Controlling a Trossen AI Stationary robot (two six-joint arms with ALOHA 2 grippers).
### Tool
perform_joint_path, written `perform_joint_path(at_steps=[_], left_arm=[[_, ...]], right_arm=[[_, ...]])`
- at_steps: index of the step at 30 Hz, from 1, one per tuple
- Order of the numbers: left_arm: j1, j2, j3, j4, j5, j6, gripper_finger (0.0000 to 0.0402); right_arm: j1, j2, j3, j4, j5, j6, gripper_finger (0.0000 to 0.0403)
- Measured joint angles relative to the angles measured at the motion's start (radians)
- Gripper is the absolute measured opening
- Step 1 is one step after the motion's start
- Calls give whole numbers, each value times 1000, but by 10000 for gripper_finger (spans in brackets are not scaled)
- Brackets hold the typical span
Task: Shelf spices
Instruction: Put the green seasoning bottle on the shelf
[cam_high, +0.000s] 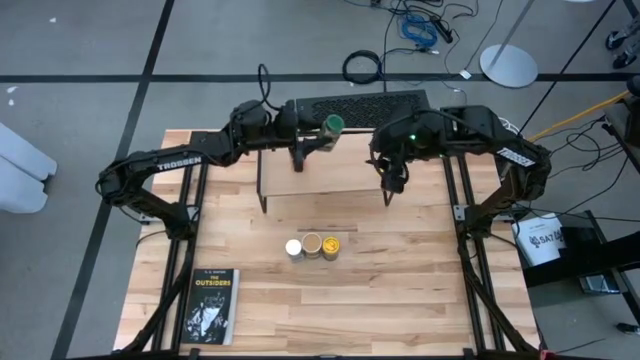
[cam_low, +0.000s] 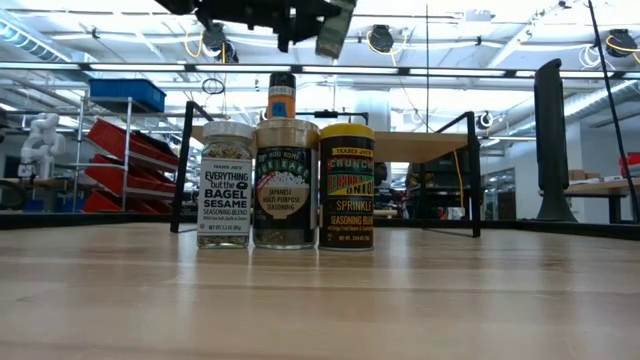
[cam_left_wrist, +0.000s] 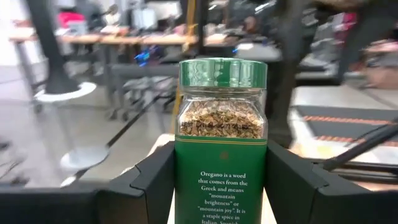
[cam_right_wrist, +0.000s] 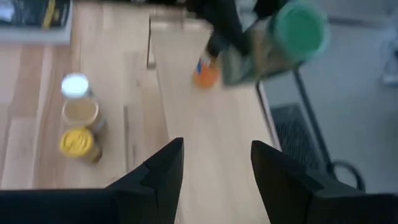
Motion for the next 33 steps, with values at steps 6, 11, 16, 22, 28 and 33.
perform_joint_path(at_steps=[6, 11, 16, 22, 28, 33], left_arm=[[-25, 0, 0, 64, 92, -18, 207], [-54, 0, 0, 66, 131, 0, 207], [-91, 0, 0, 71, 122, 31, 207], [-102, 0, 0, 76, 78, 57, 207], [-108, 6, 0, 119, 69, 54, 207], [-121, 20, 0, 137, 61, 55, 207]], right_arm=[[-4, 0, 0, 164, 2, -77, 176], [-27, 0, 0, 181, 0, -98, 219], [-37, 0, 0, 179, -6, -102, 292], [-36, 0, 0, 187, -58, -80, 344], [-49, 9, 0, 220, -115, -74, 349], [-56, 23, 0, 248, -164, -85, 343]])
